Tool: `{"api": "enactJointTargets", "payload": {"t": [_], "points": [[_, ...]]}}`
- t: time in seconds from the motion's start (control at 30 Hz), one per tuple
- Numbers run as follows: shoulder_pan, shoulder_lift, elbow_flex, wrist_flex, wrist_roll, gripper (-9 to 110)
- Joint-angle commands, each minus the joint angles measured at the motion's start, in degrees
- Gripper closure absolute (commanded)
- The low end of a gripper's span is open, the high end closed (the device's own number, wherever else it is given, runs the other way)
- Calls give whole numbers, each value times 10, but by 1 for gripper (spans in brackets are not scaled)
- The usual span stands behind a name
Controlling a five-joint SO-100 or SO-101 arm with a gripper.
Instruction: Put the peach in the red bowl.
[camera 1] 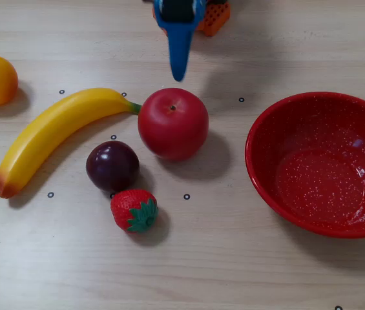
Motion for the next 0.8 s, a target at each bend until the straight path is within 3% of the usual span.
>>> {"api": "enactJointTargets", "payload": {"t": [0.0, 0.3, 0.63, 0.77], "points": [[-15, -45, -99, 16, 29, 101], [-91, -230, -334, 113, 72, 101], [-267, -537, -737, 300, 92, 101], [-343, -635, -867, 350, 155, 101]]}}
